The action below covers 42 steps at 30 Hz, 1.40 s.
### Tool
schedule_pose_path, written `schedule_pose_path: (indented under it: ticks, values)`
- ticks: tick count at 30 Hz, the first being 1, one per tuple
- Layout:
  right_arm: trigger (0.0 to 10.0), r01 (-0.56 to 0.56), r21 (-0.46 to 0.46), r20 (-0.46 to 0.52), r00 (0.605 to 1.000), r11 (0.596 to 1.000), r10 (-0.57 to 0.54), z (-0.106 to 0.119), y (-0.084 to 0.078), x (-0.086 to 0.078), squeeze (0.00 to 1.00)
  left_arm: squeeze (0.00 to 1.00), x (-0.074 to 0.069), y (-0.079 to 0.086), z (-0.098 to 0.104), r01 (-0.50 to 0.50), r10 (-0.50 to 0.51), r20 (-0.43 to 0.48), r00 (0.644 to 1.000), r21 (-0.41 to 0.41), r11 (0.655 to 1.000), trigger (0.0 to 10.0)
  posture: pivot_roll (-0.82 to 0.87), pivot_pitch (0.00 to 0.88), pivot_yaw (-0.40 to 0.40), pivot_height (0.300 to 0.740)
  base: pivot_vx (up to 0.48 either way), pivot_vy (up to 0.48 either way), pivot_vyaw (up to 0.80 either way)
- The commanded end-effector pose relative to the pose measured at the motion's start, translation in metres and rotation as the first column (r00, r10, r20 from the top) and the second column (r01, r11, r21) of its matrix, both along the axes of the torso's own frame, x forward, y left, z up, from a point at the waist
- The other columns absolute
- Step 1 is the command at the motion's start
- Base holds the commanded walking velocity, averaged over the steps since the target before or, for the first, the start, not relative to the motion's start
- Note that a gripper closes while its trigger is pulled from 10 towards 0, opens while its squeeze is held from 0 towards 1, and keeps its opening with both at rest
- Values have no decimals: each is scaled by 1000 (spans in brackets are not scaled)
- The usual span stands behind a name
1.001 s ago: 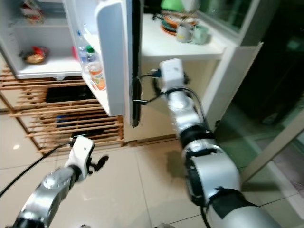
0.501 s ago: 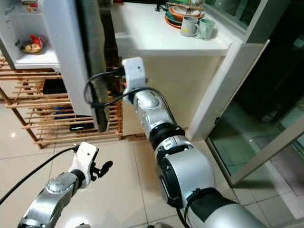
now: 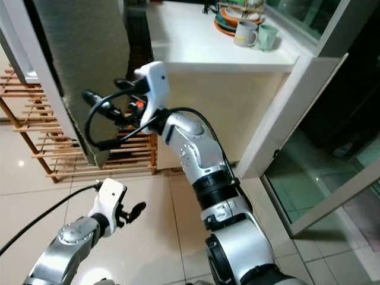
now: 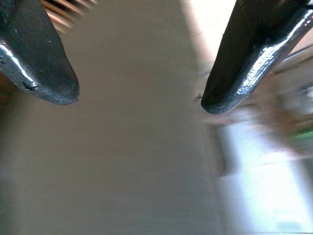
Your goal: Restocking fridge
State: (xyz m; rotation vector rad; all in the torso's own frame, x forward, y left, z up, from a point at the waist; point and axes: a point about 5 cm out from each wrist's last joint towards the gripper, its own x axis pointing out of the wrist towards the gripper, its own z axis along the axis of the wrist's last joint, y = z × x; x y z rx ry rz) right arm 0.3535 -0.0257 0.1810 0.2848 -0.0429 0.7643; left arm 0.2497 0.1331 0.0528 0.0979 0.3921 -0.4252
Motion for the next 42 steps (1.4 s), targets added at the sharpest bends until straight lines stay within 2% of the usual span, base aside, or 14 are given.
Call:
schedule_pose_path:
  ticks: [1,3,6,9,13,20,27,29,32,33,34,35,38,42]
  values:
    - [10000,164,-95,-116,978,982,-175,-43,-22,-3,224,0,16,-6,33,-13,20,164,986,-44,999,10000,6,0,-96,740,0,0,0]
    - [10000,256,-183,-132,950,949,-282,-62,-46,-7,220,0,27,-8,54,-37,56,265,963,-73,997,10000,-4,0,-88,740,0,0,0]
    - [10000,285,-206,-145,937,936,-317,-68,-54,-10,227,0,34,-5,68,-75,101,326,940,-92,993,10000,-12,0,-81,740,0,0,0]
    - [10000,343,-238,-171,906,909,-386,-81,-72,-16,224,0,52,18,95,-234,250,442,861,-91,968,10000,-24,0,-68,740,0,0,0]
    - [10000,405,-277,-174,871,871,-460,-95,-89,-21,231,0,61,40,98,-350,357,446,821,-101,931,10000,-33,0,-60,740,0,360,0]
    - [10000,395,-311,-173,871,865,-460,-105,-93,-30,227,0,66,55,98,-426,417,446,792,-87,901,10000,-44,0,-56,740,0,480,0]
    - [10000,379,-319,-157,883,869,-443,-105,-89,-34,227,0,72,74,99,-527,484,474,735,-49,848,10000,-49,0,-49,740,0,479,0]
    - [10000,381,-320,-153,883,867,-444,-105,-89,-34,235,0,73,72,95,-523,472,459,752,-19,852,10000,-47,0,-47,740,0,0,0]
    - [10000,393,-321,-138,881,862,-453,-103,-89,-34,227,0,71,54,88,-444,391,441,808,18,896,10000,-47,0,-43,740,0,0,0]
    - [10000,393,-321,-138,881,862,-453,-103,-89,-34,227,0,71,54,88,-444,391,441,808,18,896,10000,-47,0,-43,740,0,0,0]
    - [10000,397,-322,-134,880,859,-456,-103,-90,-34,227,0,70,48,87,-415,368,438,820,13,910,10000,-47,0,-43,740,0,0,0]
    - [10000,403,-323,-128,878,856,-461,-103,-88,-35,224,0,63,31,81,-331,312,407,858,-25,943,10000,-47,0,-43,740,0,0,0]
    - [10000,404,-325,-119,880,855,-461,-102,-87,-35,224,0,57,23,76,-296,296,383,875,-60,953,10000,-49,0,-43,740,153,0,0]
    - [10000,401,-324,-97,887,857,-451,-100,-84,-36,220,0,51,22,66,-331,337,340,878,-75,940,10000,-48,0,-46,740,458,0,0]
